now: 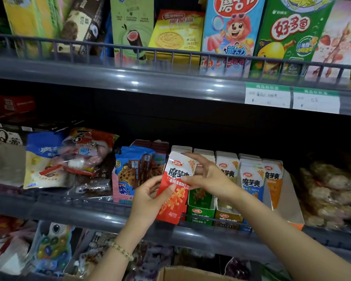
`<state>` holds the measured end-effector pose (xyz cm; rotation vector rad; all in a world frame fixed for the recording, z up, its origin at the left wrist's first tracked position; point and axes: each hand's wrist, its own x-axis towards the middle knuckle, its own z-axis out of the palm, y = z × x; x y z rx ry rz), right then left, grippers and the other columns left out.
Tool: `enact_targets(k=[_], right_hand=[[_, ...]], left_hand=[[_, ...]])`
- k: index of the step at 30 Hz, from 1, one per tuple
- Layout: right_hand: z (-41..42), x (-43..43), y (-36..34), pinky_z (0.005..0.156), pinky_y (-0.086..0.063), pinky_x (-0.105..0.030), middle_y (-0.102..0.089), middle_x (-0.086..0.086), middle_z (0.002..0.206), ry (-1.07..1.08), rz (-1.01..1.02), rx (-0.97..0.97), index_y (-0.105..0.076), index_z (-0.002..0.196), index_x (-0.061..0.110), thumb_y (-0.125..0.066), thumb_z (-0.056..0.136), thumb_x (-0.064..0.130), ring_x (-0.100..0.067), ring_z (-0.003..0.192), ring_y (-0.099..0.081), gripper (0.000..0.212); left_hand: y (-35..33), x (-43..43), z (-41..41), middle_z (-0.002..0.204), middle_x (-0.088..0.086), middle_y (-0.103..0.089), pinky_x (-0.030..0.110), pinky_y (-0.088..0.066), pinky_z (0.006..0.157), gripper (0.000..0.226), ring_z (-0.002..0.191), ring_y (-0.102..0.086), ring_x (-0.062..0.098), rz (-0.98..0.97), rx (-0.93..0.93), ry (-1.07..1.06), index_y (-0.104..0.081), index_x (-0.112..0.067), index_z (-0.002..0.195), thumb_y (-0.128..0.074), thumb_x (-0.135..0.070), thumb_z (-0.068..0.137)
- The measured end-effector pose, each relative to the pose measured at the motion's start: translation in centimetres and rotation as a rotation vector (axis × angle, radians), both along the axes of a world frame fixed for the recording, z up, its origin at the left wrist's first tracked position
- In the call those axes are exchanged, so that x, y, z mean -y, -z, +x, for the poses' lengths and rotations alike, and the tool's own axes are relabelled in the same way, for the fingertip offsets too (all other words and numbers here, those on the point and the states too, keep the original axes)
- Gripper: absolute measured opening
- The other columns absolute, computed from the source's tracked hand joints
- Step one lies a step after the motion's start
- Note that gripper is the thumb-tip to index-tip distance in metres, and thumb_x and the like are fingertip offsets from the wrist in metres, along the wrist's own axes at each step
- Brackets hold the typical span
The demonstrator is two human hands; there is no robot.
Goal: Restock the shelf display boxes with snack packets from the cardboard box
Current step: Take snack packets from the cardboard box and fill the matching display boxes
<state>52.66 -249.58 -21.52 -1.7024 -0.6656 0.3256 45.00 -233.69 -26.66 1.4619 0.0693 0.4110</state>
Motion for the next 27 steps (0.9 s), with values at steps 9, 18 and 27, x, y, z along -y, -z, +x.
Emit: enact_targets(k=[9, 18, 27], right_hand=[[1.2, 0.5, -1.4, 0.066, -0.055, -0.02, -0.073, 0.001, 0.091, 0.094, 0.098, -0.04, -0.047, 0.124, 0.03, -0.067, 0.083, 0.006, -0.009, 0.086, -0.07, 0.052], [2.4, 0.1, -1.9, 0.068, -0.059, -0.023, -0.067, -0.004, 0.104, 0.258, 0.183, 0.058, -0.05, 0.118, 0.021, -0.069, 0.079, -0.002, -0.018, 0.096, -0.066, 0.049], [6.2, -2.1, 1.0, 0.09, -0.051, -0.036, -0.056, 0.008, 0.121, 0.395, -0.294, 0.401, -0.049, 0.13, 0.026, -0.073, 0.081, 0.015, -0.016, 0.105, -0.057, 0.056]], left_hand=[[-0.1, -1.6, -0.3, 0.086, -0.004, -0.075, 0.017, -0.053, 0.058, 0.016, 0.078, -0.071, 0.009, -0.014, -0.03, 0.133, -0.068, -0.016, 0.094, -0.07, -0.01, 0.079], [1.6, -2.8, 0.5, 0.078, -0.007, -0.07, 0.008, -0.047, 0.067, 0.012, 0.074, -0.063, -0.003, 0.425, 0.032, -0.111, -0.065, -0.023, 0.089, -0.073, -0.024, 0.081], [4.6, -2.7, 1.5, 0.089, -0.023, -0.06, 0.009, -0.042, 0.067, 0.016, 0.075, -0.055, -0.002, 0.993, 0.104, -0.037, -0.068, -0.036, 0.101, -0.063, -0.041, 0.086]])
